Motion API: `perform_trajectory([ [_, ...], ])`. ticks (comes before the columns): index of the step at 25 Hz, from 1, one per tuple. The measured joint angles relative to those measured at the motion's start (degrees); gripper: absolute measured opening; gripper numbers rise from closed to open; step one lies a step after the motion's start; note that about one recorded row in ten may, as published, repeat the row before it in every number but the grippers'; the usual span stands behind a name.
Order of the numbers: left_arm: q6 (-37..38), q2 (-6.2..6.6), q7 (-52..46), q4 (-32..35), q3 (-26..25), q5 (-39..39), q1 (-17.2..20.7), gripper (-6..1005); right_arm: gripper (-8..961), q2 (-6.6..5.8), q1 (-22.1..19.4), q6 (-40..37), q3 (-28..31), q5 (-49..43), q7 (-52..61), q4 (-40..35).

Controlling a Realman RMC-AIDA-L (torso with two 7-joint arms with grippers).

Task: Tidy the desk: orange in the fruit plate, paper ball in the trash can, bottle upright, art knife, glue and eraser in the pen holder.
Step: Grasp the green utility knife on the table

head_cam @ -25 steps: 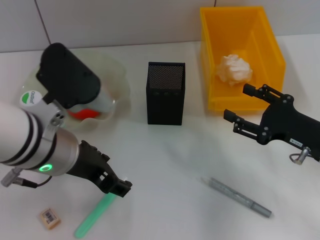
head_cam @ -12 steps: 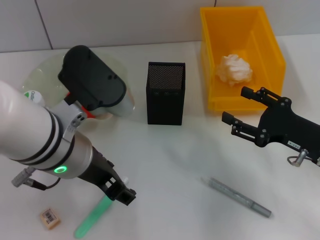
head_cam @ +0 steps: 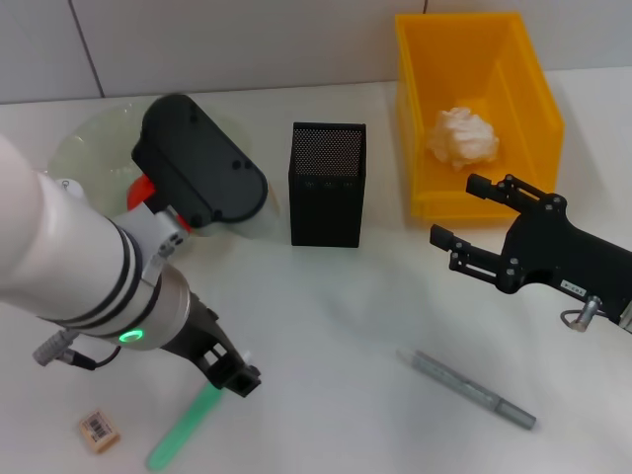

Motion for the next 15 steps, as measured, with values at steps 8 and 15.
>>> perform_trajectory([
  [8,0.71,-0.02,-1.11,-1.21,1.04,0.66,-0.80,777,766,0.00,0.11,0.00,-0.05,-0.06,-0.01,0.01],
  [15,0.84,-0.07,-1.46,-2.99,1.07,0.33,-2.47,775,766,0.00,0.13,0.00,-0.05,-0.05,-0.02,0.16],
])
